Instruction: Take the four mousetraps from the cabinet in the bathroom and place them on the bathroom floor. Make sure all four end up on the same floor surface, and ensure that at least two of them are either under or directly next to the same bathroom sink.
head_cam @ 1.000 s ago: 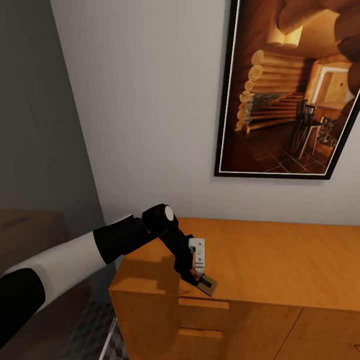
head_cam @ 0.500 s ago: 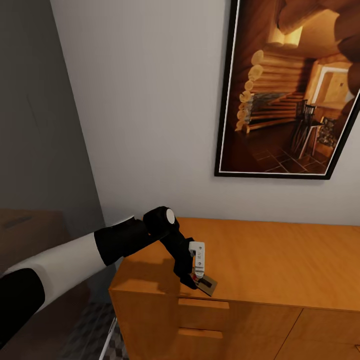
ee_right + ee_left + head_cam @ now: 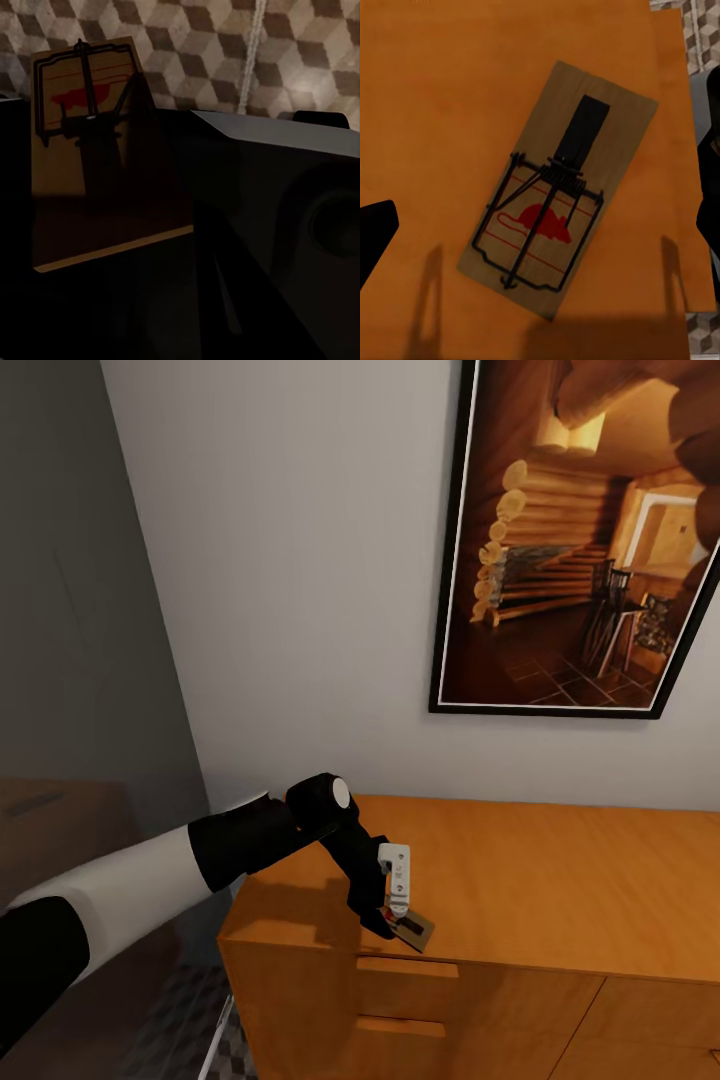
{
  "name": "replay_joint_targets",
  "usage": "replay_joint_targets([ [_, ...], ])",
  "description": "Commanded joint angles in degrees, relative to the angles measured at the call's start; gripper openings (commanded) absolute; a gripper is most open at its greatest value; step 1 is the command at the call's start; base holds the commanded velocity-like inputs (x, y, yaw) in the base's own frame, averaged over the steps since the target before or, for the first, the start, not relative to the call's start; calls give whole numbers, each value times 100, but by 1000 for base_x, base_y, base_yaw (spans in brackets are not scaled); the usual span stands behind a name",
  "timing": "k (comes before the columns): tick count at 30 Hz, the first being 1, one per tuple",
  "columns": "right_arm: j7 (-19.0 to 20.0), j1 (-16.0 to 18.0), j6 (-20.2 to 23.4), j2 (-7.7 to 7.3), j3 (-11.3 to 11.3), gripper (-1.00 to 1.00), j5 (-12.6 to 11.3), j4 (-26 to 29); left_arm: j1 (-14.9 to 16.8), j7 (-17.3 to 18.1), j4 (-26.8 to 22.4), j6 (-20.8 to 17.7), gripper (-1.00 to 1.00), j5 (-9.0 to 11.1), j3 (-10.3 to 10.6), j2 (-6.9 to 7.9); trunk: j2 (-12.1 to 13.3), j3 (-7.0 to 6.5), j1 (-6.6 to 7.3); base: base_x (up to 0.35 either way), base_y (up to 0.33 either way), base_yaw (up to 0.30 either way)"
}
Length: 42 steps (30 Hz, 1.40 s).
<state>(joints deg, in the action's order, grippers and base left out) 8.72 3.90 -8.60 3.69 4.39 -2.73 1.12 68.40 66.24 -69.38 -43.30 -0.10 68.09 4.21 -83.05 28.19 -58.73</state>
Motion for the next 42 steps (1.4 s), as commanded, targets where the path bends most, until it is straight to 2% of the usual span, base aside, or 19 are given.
replay_joint_targets([
  [1, -11, 1, -19, 0, 44, -100, -43, -6, 6, 12, -11, -47, 100, -2, 4, 8, -3, 6, 0, 0, 0, 0],
  [12, -11, 5, -19, 0, 44, -100, -43, -7, 6, 15, -89, -31, 100, 1, 2, 184, -3, 6, 0, 0, 0, 0],
  [23, -11, 4, -19, 17, 44, -100, -43, -5, 6, 45, -553, -36, 100, 15, -3, 532, -3, 6, 0, 0, 0, 0],
  [32, -11, 3, -19, 25, 44, -100, -43, -4, 6, 80, -552, -38, 100, 19, 8, 565, -3, 6, 0, 0, 0, 0],
  [42, -11, 2, -19, 20, 44, -100, -43, -5, 6, 82, -542, -36, 100, 19, 5, 510, -3, 6, 0, 0, 0, 0],
])
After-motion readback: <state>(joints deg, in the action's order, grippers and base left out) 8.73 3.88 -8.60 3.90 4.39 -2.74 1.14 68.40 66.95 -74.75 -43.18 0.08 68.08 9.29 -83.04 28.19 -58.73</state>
